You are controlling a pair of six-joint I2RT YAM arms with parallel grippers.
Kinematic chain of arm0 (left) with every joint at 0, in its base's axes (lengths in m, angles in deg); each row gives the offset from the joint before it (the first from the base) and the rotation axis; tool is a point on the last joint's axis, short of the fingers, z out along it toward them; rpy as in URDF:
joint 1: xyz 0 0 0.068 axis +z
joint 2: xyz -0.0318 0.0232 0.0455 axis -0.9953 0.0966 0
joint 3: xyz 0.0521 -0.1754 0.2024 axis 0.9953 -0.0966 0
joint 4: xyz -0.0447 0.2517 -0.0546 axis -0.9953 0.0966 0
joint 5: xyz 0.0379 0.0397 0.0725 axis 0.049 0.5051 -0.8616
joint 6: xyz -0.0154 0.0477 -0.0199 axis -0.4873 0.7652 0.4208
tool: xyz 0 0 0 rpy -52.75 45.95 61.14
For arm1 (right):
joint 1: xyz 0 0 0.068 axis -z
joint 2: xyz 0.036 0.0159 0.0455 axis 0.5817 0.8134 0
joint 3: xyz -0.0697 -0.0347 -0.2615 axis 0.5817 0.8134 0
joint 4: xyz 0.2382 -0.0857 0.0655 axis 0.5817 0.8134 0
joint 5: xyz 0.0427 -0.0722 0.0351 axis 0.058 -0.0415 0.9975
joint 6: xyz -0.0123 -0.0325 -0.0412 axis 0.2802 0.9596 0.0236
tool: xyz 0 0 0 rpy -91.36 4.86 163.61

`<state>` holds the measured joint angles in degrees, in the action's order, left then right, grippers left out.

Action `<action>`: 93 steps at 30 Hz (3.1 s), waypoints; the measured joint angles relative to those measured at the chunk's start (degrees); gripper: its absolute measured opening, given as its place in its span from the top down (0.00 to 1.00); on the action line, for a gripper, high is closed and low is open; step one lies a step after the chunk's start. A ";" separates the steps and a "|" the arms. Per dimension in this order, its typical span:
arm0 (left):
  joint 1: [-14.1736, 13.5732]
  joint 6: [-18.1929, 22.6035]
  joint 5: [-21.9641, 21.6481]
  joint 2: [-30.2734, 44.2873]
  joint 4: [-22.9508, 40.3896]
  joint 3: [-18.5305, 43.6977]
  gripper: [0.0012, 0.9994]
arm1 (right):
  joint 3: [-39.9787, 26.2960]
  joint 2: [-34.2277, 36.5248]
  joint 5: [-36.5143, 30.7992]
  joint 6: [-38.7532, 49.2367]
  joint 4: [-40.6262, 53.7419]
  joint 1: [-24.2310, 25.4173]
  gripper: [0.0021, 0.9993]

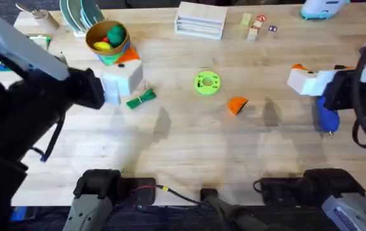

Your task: Pick up the gripper from the table and insert it into the empty holder that is missing its gripper. Then pick up a screw, insert it into the mounting hole, and use the screwdriver to tighten it. Finally, clean up the table by picking up the vegetable and placing it into the bucket.

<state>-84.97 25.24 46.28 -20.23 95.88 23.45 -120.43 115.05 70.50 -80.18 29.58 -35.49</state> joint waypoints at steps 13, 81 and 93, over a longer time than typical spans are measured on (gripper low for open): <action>-1.62 0.14 2.27 -10.45 -35.48 -23.81 0.01 | 0.00 0.00 0.01 0.04 0.00 0.00 0.01; -3.85 0.15 3.14 -29.53 -34.01 -46.06 0.01 | 0.00 0.00 0.00 0.20 0.00 0.00 0.01; -3.85 0.14 3.14 -29.51 -34.01 -46.06 0.01 | 0.00 0.00 0.00 0.20 0.00 0.00 0.01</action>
<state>-88.82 25.38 49.42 -49.74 61.87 -22.61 -120.43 115.05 70.50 -79.98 29.58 -35.49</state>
